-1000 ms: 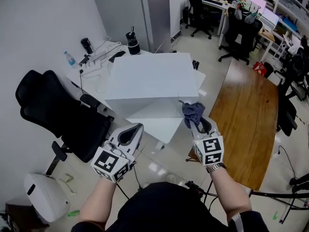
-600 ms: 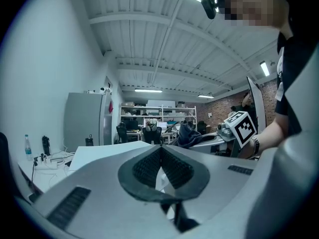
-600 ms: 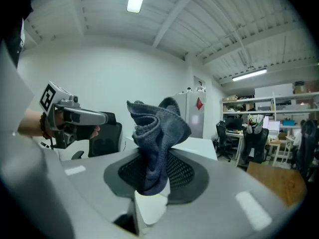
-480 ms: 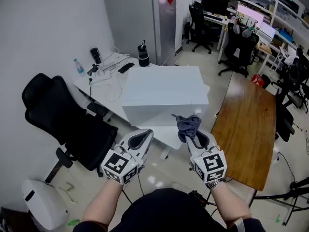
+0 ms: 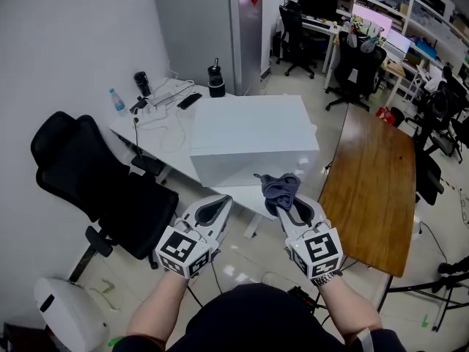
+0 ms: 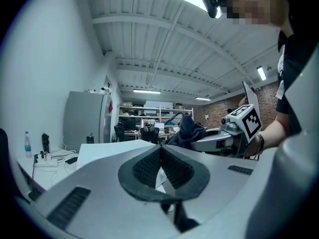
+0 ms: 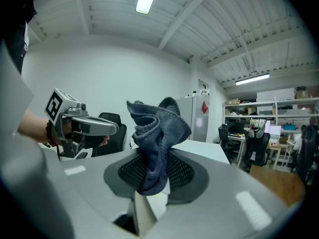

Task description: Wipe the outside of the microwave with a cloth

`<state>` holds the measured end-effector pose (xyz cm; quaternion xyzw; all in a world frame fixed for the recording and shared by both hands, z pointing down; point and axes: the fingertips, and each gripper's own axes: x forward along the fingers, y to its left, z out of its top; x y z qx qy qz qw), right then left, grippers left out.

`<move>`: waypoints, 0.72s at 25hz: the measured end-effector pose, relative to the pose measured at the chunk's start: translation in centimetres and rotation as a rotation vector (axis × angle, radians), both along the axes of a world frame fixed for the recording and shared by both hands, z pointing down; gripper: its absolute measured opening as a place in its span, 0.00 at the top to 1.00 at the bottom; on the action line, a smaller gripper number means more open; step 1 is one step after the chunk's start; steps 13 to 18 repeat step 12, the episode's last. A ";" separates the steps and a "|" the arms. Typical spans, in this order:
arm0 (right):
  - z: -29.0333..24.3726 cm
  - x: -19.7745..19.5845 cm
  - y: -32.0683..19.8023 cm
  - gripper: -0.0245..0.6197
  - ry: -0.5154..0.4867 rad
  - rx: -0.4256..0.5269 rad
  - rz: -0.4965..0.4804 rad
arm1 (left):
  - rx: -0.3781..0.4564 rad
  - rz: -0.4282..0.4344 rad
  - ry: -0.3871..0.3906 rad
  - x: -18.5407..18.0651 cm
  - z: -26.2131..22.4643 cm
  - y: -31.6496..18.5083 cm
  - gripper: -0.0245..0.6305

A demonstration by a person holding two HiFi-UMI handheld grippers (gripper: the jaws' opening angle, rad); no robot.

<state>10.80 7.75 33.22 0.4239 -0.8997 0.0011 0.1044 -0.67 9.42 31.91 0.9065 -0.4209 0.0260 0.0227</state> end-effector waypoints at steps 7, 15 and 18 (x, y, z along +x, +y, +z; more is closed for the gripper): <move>0.1 -0.9 0.8 0.81 0.012 -0.001 0.002 | -0.006 0.005 0.011 -0.8 0.3 0.5 0.96; 0.0 -1.1 1.0 0.81 0.016 -0.003 0.005 | -0.006 0.005 0.013 -1.1 0.2 0.6 0.96; 0.0 -1.1 1.0 0.81 0.016 -0.003 0.005 | -0.006 0.005 0.013 -1.1 0.2 0.6 0.96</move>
